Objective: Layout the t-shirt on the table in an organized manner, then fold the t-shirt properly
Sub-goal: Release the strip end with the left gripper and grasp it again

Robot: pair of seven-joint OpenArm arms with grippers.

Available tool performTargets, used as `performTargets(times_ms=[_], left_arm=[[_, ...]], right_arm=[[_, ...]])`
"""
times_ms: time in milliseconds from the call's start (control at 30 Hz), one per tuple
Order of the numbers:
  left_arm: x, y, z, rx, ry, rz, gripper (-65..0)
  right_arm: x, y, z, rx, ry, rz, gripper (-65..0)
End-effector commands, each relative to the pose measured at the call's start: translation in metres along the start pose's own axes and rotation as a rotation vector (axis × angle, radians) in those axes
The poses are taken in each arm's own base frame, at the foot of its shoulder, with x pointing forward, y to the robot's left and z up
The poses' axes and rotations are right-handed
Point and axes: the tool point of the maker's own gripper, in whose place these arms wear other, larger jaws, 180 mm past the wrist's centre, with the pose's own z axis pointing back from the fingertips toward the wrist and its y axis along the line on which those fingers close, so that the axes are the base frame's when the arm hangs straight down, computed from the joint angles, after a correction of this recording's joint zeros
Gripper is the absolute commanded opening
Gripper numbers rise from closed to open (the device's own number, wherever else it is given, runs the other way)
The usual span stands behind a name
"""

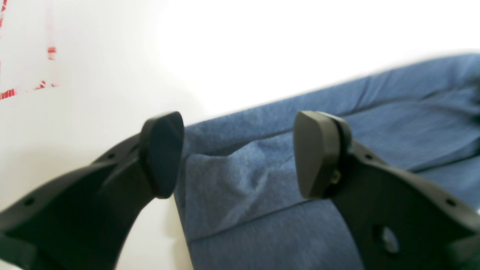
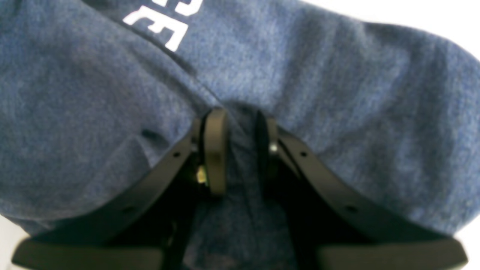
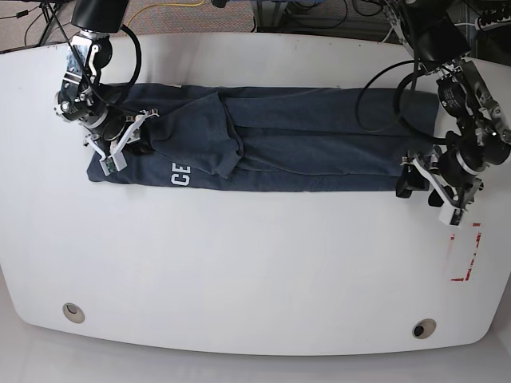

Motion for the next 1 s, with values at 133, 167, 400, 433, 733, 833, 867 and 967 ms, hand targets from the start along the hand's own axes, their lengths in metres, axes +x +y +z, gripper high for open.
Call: performTargets(times_ms=[133,167,400,433,733,833,867,967], left_arm=[[0.009,0.021,0.024,-0.041,-0.064,0.086,-3.8],[0.008,0.024,0.027,-0.062,-0.078,0.116,-2.9],[-0.025,0.042,0.026,-0.103,-0.021,0.215,-4.4],[-0.031,0.045,0.025,-0.102,-0.004,0.228,-4.4],[-0.079,0.055,0.02,-0.112,0.122,0.314,-4.4],[-0.091,0.054,0.018,-0.119,0.147,0.338,-4.4],[-0.095,0.052,0.016,-0.126,0.153,0.348,-4.4],[-0.103,0.047,0.011,-0.145,0.177,0.369,-4.4]], right_arm=[[-0.015,-0.006,0.002,-0.024,0.08,0.019,-52.5],[-0.014,-0.006,0.002,-0.025,0.078,0.02,-52.5],[-0.014,-0.005,0.002,-0.021,0.076,0.018,-52.5],[-0.014,-0.005,0.002,-0.021,0.076,0.018,-52.5],[-0.014,-0.004,0.001,-0.019,0.074,0.016,-52.5],[-0.014,-0.004,0.001,-0.019,0.074,0.016,-52.5],[-0.014,-0.004,0.001,-0.019,0.074,0.016,-52.5],[-0.012,-0.004,0.002,-0.02,0.071,0.019,-52.5]])
